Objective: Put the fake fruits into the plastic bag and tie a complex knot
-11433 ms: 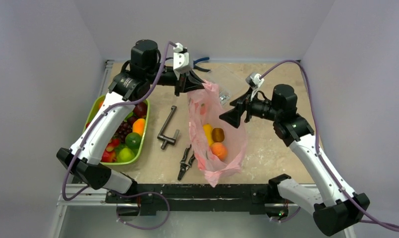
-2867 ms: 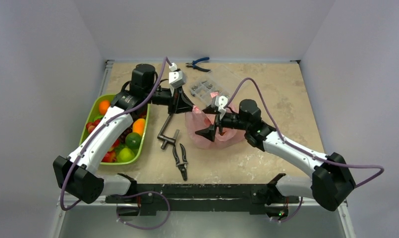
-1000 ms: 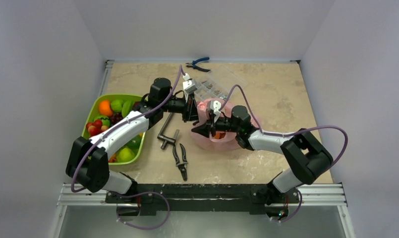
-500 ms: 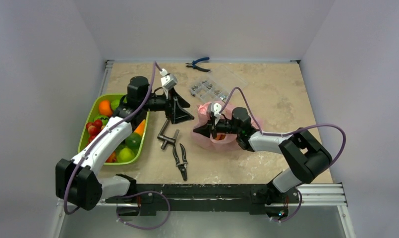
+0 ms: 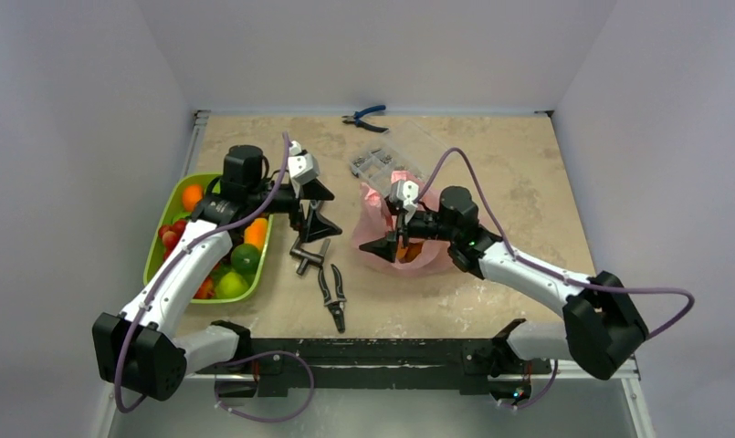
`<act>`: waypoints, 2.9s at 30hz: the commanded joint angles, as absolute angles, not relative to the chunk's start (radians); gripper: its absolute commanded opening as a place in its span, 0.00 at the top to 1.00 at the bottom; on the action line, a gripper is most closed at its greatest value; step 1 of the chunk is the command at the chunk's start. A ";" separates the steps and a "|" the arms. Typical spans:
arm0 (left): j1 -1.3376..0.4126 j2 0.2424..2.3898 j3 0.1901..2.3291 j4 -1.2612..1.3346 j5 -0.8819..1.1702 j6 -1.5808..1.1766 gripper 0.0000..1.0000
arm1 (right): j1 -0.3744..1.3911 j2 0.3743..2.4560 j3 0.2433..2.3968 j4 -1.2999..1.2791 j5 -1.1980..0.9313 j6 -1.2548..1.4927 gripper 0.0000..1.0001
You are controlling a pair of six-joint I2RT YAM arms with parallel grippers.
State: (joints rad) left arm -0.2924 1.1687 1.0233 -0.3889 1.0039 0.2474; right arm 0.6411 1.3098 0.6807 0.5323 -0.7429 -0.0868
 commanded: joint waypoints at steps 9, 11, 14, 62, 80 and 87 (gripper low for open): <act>-0.428 1.262 0.989 -0.129 0.999 0.206 0.00 | 0.637 1.143 0.762 0.155 -0.666 -0.198 0.05; -0.432 1.274 0.974 -0.077 1.004 0.186 0.00 | 0.638 1.099 0.790 0.100 -0.683 -0.213 0.01; -0.453 1.285 0.963 -0.030 1.023 0.180 0.00 | 0.637 1.068 0.834 0.033 -0.699 -0.223 0.01; -0.477 1.385 1.087 -0.162 1.079 0.252 1.00 | 0.392 1.106 0.989 -0.369 -0.569 -0.571 0.01; -0.478 1.368 1.166 -0.397 1.018 0.483 0.95 | 0.392 1.206 0.949 -0.279 -0.671 -0.510 0.01; -0.479 1.331 1.145 -0.401 1.053 0.493 0.81 | 0.392 1.273 0.973 -0.286 -0.639 -0.522 0.19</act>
State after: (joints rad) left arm -0.4789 1.3796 1.1282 -0.3931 1.0149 0.4465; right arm 0.3923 1.2366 0.9405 -0.2920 -0.6312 -0.5312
